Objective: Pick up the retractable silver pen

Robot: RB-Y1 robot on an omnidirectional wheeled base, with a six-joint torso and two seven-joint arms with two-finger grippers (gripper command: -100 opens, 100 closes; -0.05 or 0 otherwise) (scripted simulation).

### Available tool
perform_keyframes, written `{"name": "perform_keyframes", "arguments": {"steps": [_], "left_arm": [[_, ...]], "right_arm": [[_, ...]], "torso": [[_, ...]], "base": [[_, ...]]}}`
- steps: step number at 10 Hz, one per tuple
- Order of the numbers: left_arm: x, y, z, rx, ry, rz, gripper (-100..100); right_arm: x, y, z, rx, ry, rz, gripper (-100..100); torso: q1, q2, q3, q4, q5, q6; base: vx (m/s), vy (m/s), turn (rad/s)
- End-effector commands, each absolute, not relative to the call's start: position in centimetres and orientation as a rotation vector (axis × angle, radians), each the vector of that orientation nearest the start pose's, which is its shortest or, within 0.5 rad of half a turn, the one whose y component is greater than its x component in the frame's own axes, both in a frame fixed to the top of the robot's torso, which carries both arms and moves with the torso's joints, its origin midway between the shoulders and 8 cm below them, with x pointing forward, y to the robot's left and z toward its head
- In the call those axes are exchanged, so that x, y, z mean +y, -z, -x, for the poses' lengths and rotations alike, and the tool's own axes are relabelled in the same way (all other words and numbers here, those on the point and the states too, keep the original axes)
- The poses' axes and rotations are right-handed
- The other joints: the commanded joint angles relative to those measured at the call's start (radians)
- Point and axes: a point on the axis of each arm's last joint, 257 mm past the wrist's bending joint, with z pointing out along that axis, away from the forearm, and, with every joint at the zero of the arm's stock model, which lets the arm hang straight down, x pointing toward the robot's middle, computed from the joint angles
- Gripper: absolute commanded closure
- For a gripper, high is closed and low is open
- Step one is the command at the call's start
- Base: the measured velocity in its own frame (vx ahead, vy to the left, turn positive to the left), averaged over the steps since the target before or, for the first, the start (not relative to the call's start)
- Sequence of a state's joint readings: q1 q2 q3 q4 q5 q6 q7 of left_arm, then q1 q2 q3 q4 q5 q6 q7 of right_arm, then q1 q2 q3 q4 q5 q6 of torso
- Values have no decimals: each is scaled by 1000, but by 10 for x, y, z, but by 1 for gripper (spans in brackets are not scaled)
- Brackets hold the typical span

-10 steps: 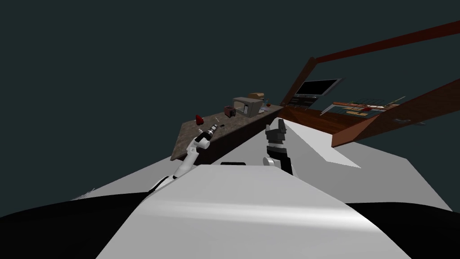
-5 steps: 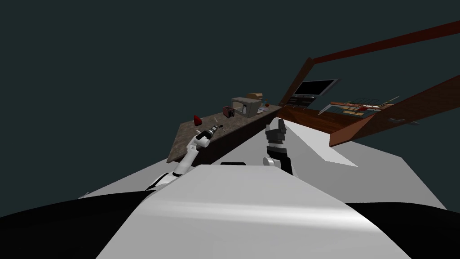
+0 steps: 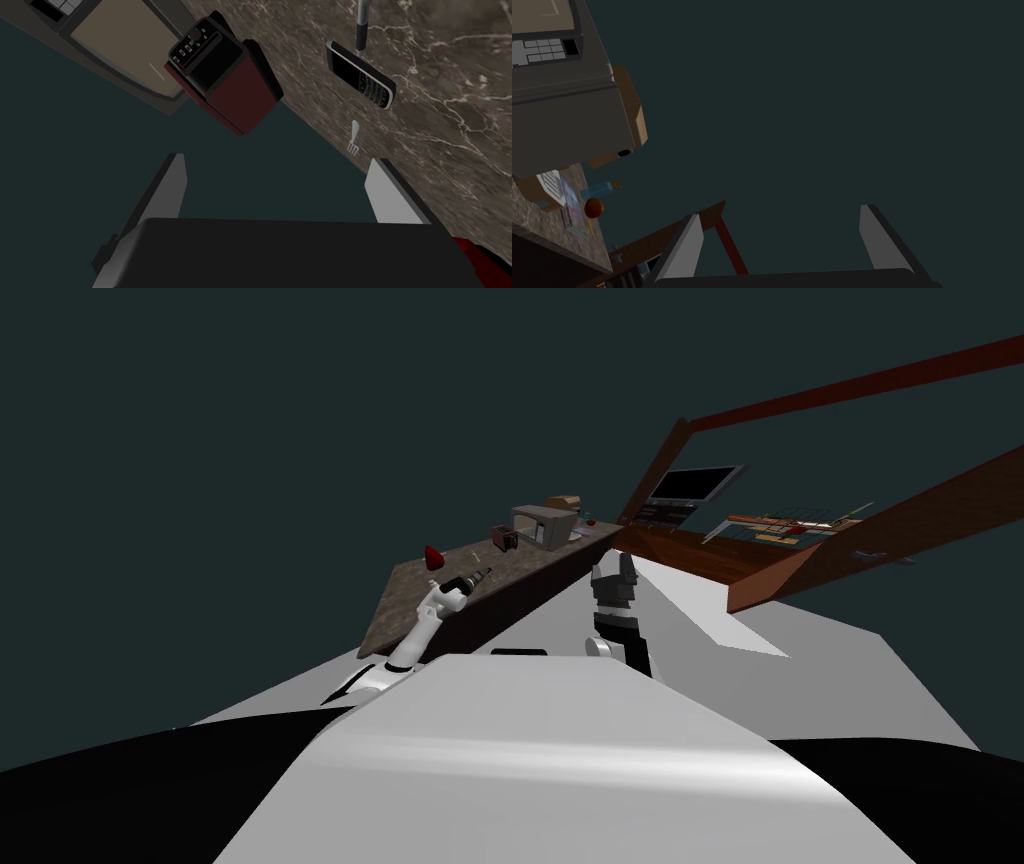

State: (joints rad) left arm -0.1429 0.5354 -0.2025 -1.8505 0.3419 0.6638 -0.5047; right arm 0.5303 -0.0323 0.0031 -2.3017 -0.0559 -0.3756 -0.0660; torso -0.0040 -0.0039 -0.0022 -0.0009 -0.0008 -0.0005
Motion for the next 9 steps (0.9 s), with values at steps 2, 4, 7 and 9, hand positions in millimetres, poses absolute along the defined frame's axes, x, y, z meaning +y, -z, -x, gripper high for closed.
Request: {"name": "perform_keyframes", "arguments": {"steps": [2, 4, 7, 9], "left_arm": [[238, 226, -546, 2004, 596, 607, -100], [241, 235, -543, 2035, 571, 623, -100], [262, 257, -541, 2127, 462, 640, -100], [275, 270, -536, 2181, 398, 658, -100]], "right_arm": [[-287, 0, -357, 674, -1360, -805, 0], [-287, 0, -357, 674, -1360, -805, 0], [-287, 0, -357, 674, -1360, -805, 0], [-287, 0, -357, 674, -1360, -805, 0]], "torso": [[1, 0, 0, 0, 0, 0], [0, 0, 0, 0, 0, 0], [1, 1, 0, 0, 0, 0], [0, 0, 0, 0, 0, 0]], "base": [[64, -62, -20], [42, -41, -3], [48, -57, -23], [72, -70, -19]]}}
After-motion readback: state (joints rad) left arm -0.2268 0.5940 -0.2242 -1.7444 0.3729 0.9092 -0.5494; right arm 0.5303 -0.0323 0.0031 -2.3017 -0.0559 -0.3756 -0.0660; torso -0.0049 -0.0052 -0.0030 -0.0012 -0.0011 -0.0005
